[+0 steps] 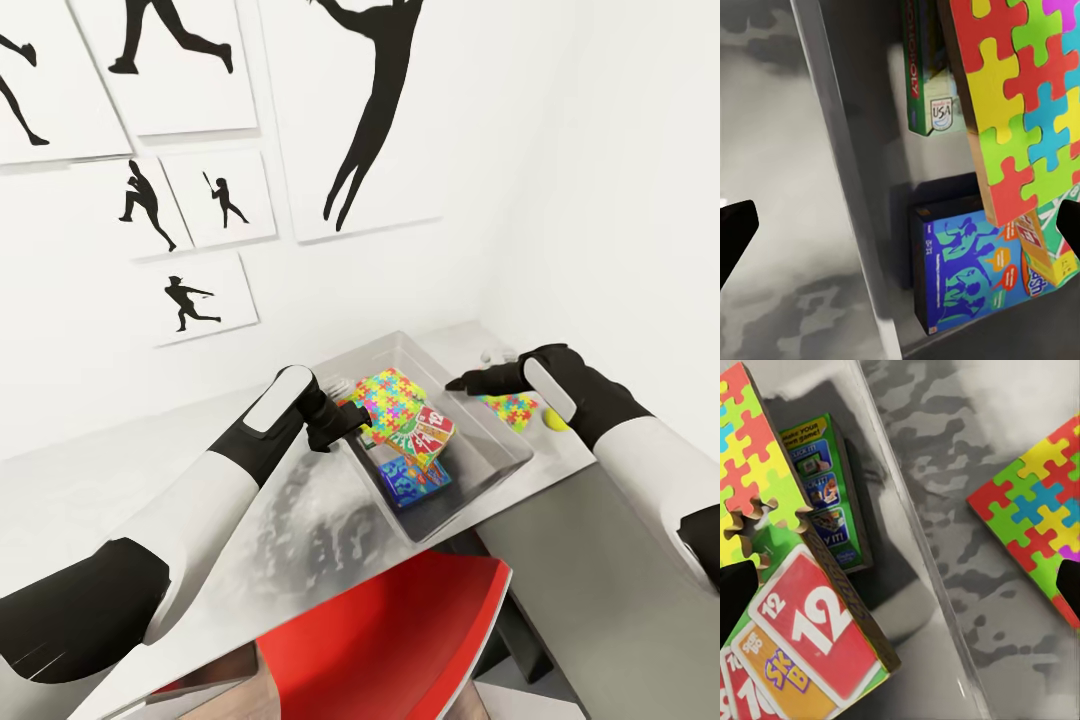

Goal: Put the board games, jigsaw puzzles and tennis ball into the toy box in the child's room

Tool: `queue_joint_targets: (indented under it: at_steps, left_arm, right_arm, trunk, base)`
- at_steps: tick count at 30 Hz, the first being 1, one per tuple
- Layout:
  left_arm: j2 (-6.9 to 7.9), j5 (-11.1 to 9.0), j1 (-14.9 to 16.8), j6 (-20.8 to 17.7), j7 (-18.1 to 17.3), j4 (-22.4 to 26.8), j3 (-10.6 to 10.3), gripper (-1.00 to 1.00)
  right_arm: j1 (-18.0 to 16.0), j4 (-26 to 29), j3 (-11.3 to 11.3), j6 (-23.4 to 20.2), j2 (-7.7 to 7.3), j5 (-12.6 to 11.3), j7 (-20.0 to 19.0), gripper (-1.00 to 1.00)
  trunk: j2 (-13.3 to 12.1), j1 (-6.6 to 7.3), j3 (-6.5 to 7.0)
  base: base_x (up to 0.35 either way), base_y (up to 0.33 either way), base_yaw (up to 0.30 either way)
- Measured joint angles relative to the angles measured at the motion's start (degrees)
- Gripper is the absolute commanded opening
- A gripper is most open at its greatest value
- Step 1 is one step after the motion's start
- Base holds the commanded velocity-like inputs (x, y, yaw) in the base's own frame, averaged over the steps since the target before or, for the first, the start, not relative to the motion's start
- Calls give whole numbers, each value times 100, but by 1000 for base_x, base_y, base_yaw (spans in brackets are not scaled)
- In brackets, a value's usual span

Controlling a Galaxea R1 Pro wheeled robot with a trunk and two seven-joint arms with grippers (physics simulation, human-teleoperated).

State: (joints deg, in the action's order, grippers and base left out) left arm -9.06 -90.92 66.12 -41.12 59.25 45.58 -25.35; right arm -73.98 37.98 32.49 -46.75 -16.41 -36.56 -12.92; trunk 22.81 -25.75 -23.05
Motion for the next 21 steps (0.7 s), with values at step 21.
queue_joint_targets:
  at_steps: [21]
  left_arm:
    - [0,4,0,-4,-1,0,-20,100]
  right_arm:
    - [-2,-21,-9,159,-9,5,-2,100]
  trunk:
    - [0,0,-75]
  base:
    - [0,0,0]
